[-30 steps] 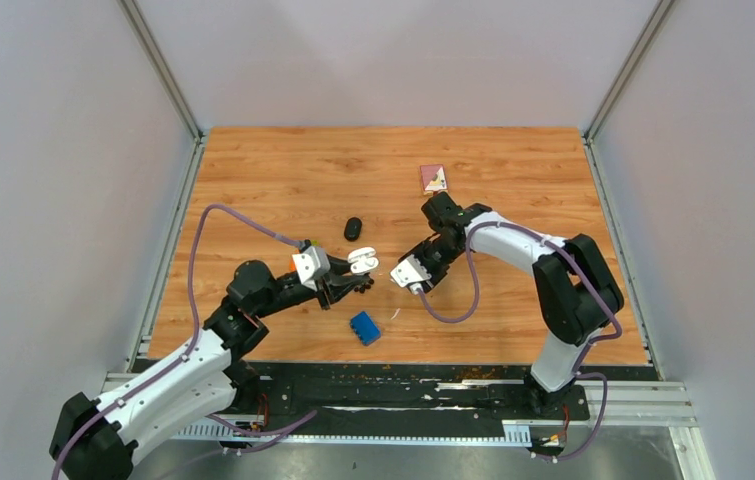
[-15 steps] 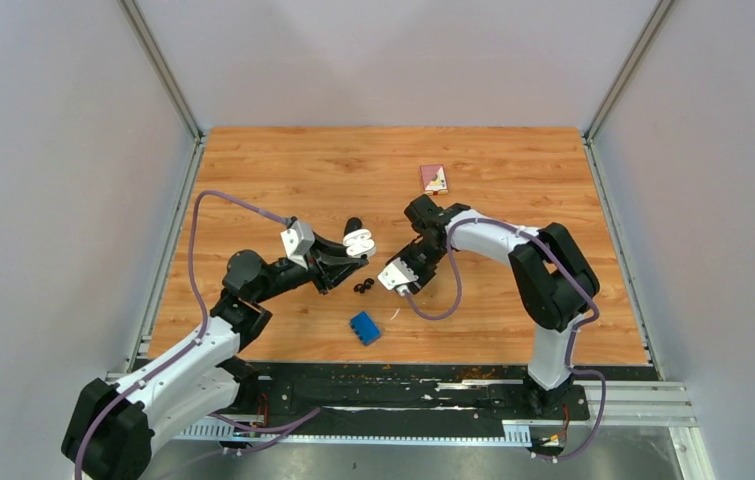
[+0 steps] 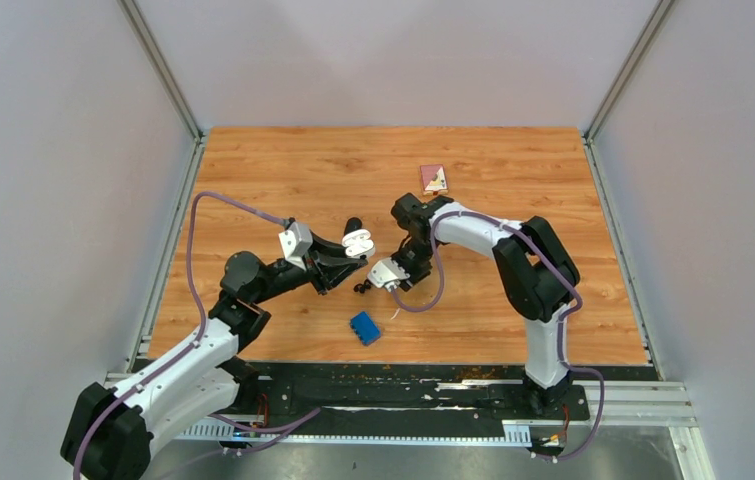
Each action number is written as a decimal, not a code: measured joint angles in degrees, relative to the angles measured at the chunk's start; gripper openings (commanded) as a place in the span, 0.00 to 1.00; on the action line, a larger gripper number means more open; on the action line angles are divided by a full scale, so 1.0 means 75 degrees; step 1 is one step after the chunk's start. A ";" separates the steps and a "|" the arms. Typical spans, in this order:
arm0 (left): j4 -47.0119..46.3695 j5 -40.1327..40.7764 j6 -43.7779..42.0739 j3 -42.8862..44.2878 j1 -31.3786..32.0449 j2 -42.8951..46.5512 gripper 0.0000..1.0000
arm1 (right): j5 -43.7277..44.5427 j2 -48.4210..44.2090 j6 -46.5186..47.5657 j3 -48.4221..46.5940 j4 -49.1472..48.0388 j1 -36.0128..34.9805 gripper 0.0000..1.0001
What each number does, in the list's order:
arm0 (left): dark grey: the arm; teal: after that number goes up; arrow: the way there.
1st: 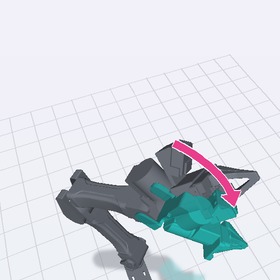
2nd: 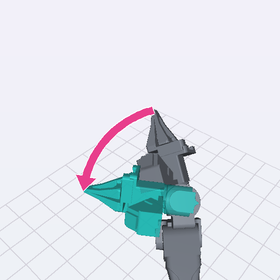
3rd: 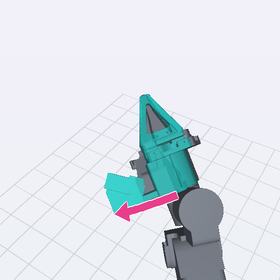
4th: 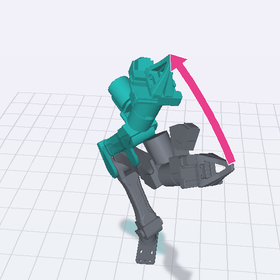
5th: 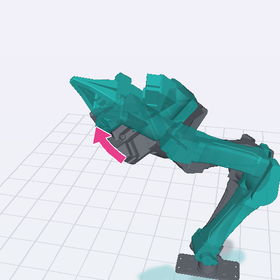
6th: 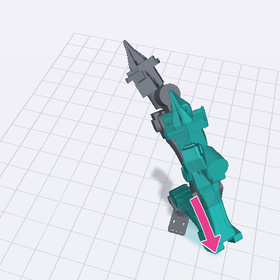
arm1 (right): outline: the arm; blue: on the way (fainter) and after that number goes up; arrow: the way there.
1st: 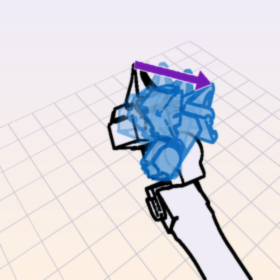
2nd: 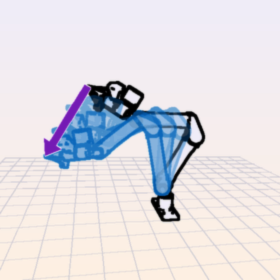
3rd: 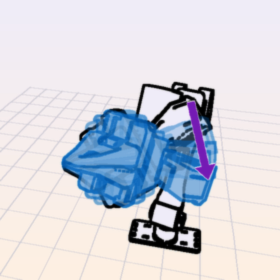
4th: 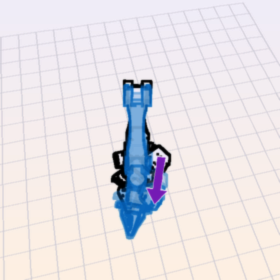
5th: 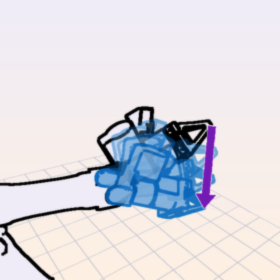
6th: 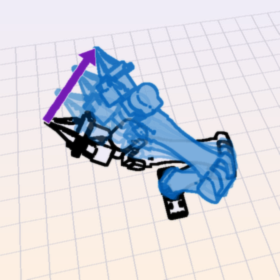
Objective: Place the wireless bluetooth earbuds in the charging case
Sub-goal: Pick up the earbud from the center of the board.
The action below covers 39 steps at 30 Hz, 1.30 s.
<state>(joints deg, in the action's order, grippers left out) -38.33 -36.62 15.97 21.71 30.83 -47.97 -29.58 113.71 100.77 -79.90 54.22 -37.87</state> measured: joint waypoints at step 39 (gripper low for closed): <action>0.0169 0.0035 -0.0242 0.0000 -0.0020 0.0251 0.00 | 0.0653 -0.1784 -1.0386 0.1483 -0.1026 0.0076 0.41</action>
<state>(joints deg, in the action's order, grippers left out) -37.06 -36.36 14.15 21.71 30.68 -46.09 -24.69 100.33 22.87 -68.77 46.52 -37.30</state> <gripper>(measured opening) 0.346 0.456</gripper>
